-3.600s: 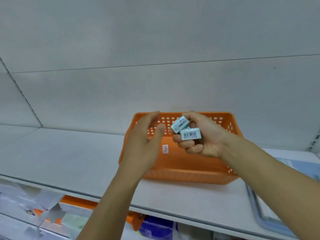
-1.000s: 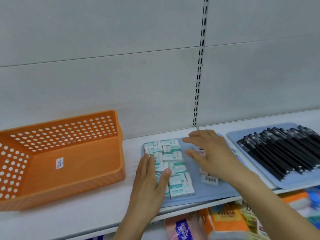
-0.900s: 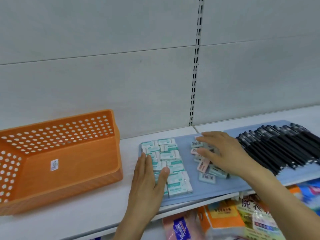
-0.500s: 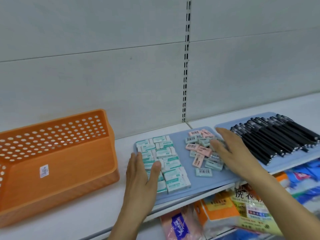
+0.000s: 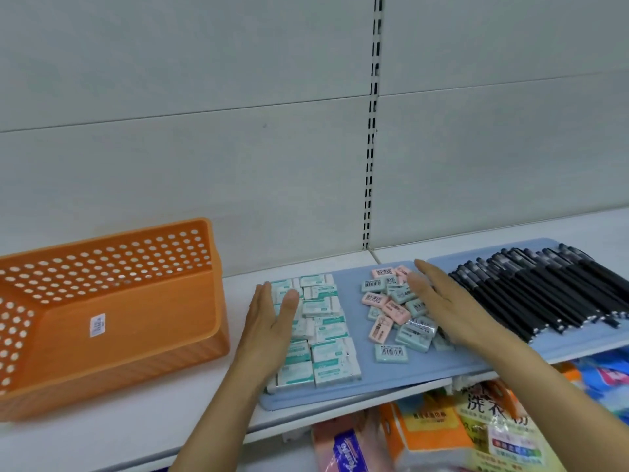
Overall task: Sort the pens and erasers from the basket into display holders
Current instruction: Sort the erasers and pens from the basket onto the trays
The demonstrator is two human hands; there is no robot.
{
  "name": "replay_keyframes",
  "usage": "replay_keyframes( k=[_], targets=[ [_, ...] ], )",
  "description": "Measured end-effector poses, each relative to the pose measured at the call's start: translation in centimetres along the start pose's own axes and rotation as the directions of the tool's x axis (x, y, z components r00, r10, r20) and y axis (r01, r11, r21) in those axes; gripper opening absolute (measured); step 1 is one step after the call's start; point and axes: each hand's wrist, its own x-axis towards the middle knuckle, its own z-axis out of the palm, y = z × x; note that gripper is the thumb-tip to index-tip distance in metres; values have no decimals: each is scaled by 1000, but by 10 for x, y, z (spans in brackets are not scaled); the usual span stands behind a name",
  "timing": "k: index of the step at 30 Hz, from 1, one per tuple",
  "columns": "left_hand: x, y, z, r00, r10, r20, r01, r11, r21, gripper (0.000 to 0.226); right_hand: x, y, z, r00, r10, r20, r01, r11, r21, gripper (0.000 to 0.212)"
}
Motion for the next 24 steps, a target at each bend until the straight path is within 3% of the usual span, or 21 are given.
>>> replay_keyframes(
  k=[4, 6, 9, 11, 12, 16, 18, 20, 24],
  targets=[
    [7, 4, -3, 998, -41, 44, 41, 999, -7, 90, 5, -11, -9, 985, 4, 172, -3, 1000, -5, 59],
    [-1, 7, -7, 998, -45, 42, 47, 998, -36, 85, 2, -7, -16, 985, 6, 170, -10, 1000, 23, 53],
    [-21, 10, -16, 994, -105, 12, 105, 994, -41, 61, -3, 10, -29, 990, 110, 86, -112, 994, 15, 67],
    [-32, 12, -19, 987, -155, 37, 155, 988, -10, 23, -7, 16, -31, 985, 159, 70, -156, 987, -41, 63],
    [-36, 13, -21, 986, -167, 28, 167, 986, 14, 17, -9, 18, -31, 982, 175, 68, -169, 982, -84, 60],
    [-30, 8, -28, 955, -295, 19, 295, 955, -15, 67, -8, 16, -28, 970, 237, 52, -230, 965, -124, 42],
    [-21, 6, -29, 927, -374, 22, 375, 926, -44, 69, -5, 16, -25, 962, 266, 57, -265, 964, -28, 35],
    [-14, 7, -28, 908, -417, 48, 420, 905, -75, 61, -3, 16, -23, 958, 281, 64, -286, 955, 80, 40],
    [-8, 13, -22, 891, -445, 87, 452, 887, -93, 65, -3, 11, -24, 955, 290, 54, -295, 938, 180, 47]
  ],
)
